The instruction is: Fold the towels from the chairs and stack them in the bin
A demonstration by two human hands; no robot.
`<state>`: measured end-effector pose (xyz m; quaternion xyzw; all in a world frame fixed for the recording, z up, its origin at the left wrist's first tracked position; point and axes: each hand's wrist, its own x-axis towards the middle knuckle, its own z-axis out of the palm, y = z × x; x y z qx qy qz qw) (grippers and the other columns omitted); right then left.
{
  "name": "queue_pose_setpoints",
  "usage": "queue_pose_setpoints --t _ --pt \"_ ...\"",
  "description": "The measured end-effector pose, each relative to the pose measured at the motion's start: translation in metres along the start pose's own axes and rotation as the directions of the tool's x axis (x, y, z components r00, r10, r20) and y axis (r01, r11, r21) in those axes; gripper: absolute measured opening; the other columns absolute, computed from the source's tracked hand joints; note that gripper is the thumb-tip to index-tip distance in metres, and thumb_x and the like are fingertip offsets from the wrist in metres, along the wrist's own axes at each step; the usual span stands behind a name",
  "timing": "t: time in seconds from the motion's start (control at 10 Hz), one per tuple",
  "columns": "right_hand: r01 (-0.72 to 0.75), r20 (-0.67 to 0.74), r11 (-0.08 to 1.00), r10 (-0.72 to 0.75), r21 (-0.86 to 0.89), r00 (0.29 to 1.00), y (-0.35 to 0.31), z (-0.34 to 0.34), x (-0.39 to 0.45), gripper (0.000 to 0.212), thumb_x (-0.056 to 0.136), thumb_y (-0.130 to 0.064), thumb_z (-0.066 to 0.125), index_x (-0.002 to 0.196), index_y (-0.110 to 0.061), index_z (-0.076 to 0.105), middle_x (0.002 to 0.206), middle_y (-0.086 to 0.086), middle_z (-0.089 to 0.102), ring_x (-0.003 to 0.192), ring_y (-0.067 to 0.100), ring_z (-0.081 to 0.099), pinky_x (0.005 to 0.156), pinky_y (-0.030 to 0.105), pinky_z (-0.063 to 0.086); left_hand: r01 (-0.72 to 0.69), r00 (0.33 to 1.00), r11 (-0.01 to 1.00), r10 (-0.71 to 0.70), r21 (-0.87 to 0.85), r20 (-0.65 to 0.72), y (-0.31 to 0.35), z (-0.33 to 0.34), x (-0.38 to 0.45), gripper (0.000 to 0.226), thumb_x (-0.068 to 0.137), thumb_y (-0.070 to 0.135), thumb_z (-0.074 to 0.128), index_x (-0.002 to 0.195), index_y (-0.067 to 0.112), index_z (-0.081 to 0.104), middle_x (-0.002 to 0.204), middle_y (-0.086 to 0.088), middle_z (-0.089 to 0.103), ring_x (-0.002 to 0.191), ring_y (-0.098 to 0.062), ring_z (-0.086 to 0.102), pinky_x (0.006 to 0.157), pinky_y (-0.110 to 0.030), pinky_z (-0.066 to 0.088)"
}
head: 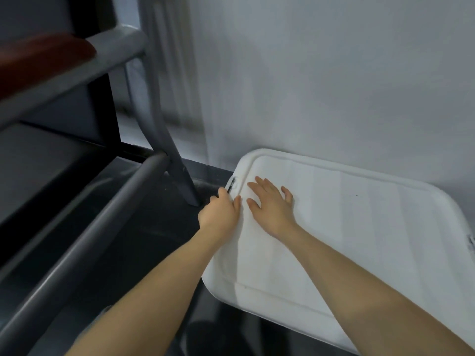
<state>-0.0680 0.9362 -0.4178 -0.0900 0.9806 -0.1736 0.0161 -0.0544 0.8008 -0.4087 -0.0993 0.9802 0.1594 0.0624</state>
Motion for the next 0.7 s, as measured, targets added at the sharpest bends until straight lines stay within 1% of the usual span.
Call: queue_pose_setpoints --t 0.1,0.2,0.3,0.4,0.5,0.6,0.7 --pt "0.011 -0.003 1.0 -0.01 0.008 1.0 0.001 0.001 0.0 0.044 0.1 -0.036 0.035 0.144 -0.03 0.034 0.158 -0.011 0.019 0.145 0.005 0.011 0.115 0.038 0.003 -0.002 1.0 0.999 0.002 0.043 -0.01 0.0 0.003 0.001 0.043 0.101 0.048 0.022 0.117 0.012 0.039 0.097 -0.009 0.062 0.079 -0.026 0.063 0.062 -0.033 0.048" --pt "0.016 -0.001 1.0 -0.016 0.003 1.0 0.002 0.003 0.001 0.044 0.1 -0.036 0.035 0.144 -0.031 0.034 0.158 -0.012 0.018 0.145 0.005 0.011 0.116 0.039 0.003 -0.012 1.0 0.998 0.013 0.065 -0.025 0.0 0.003 0.001 0.041 0.101 0.046 0.021 0.117 0.013 0.038 0.09 -0.006 0.063 0.076 -0.024 0.063 0.059 -0.031 0.046" --pt "0.016 0.009 1.0 -0.016 0.008 1.0 0.003 0.003 0.002 0.045 0.101 -0.037 0.034 0.145 -0.031 0.033 0.158 -0.011 0.017 0.146 0.005 0.009 0.116 0.039 0.001 -0.06 0.996 0.981 0.07 0.185 -0.05 0.002 0.003 0.0 0.041 0.103 0.04 0.02 0.125 0.01 0.037 0.092 -0.005 0.066 0.076 -0.023 0.064 0.059 -0.031 0.045" --pt "0.015 0.002 1.0 -0.015 0.02 1.0 0.003 0.003 0.002 0.044 0.101 -0.038 0.034 0.145 -0.032 0.033 0.158 -0.012 0.017 0.146 0.005 0.009 0.115 0.038 0.001 -0.106 0.991 0.957 0.122 0.271 -0.045 0.003 0.004 0.001 0.042 0.104 0.034 0.018 0.134 0.007 0.032 0.096 -0.006 0.067 0.079 -0.024 0.065 0.06 -0.031 0.045" --pt "0.015 0.014 0.999 -0.016 0.044 1.0 0.004 0.004 0.002 0.043 0.1 -0.037 0.035 0.143 -0.032 0.035 0.158 -0.013 0.018 0.145 0.005 0.01 0.115 0.037 0.001 -0.113 0.993 0.972 0.118 0.205 -0.013 0.002 0.001 0.004 0.037 0.103 0.031 0.02 0.131 0.01 0.033 0.094 -0.007 0.066 0.078 -0.025 0.064 0.058 -0.031 0.04" --pt "0.012 0.041 0.99 -0.017 0.139 0.999 0.006 -0.001 0.004 0.041 0.099 -0.032 0.041 0.14 -0.031 0.041 0.156 -0.013 0.023 0.145 0.004 0.014 0.116 0.035 0.002 -0.106 0.994 0.981 0.098 0.161 0.058 0.004 -0.005 0.005 0.037 0.103 0.033 0.022 0.131 0.011 0.032 0.103 -0.008 0.064 0.087 -0.027 0.062 0.063 -0.033 0.041" --pt "-0.096 0.069 0.886 0.073 0.453 0.995 0.009 -0.025 -0.005 0.033 0.096 -0.017 0.048 0.128 -0.023 0.053 0.14 -0.011 0.047 0.128 0.01 0.047 0.112 0.038 0.029 -0.139 0.99 0.96 0.133 0.242 0.042 0.014 -0.032 -0.001 0.039 0.103 0.035 0.027 0.131 0.011 0.04 0.129 -0.009 0.05 0.114 -0.029 0.051 0.088 -0.038 0.042"
